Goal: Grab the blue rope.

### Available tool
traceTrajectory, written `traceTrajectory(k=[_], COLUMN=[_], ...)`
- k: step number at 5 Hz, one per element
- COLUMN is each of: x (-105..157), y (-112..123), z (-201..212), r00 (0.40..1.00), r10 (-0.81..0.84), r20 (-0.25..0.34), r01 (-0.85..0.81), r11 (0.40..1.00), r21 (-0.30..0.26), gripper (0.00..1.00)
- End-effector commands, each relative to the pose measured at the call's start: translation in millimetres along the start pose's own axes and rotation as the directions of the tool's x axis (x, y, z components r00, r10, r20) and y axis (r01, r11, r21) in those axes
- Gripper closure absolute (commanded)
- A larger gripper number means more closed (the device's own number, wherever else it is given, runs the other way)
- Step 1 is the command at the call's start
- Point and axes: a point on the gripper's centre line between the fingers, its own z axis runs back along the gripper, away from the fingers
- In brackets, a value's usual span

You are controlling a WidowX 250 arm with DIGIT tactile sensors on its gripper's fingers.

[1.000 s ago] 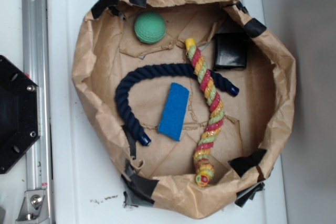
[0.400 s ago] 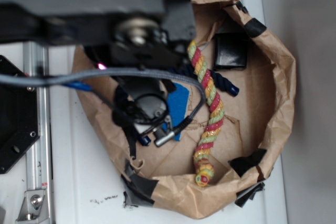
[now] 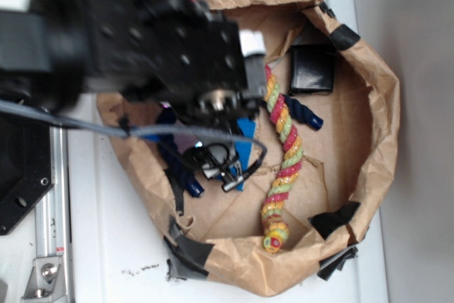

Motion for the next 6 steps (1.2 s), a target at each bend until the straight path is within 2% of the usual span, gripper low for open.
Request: traceTrajectory(k=[1, 2, 3, 4, 5, 6], x=[8.1, -0.3, -3.7, -6.0, -1.8, 9.4], y=[34.1, 66.7, 72.6, 73.3, 74.6, 62.5], z=[-22.7, -15.7, -20.8, -21.4, -22.9, -28.2], r00=[0.998, 0.998, 0.997, 0.995, 0.997, 0.998], r10=[-0.049, -0.057, -0.077, -0.095, -0.075, -0.052], r20=[-0.050, -0.022, -0.027, -0.031, -0.022, -0.026], r01=[0.052, 0.059, 0.079, 0.098, 0.077, 0.054], r11=[0.997, 0.990, 0.990, 0.987, 0.991, 0.996], r21=[0.052, 0.127, 0.117, 0.129, 0.107, 0.074], gripper=[0.00, 0.00, 0.00, 0.00, 0.00, 0.00])
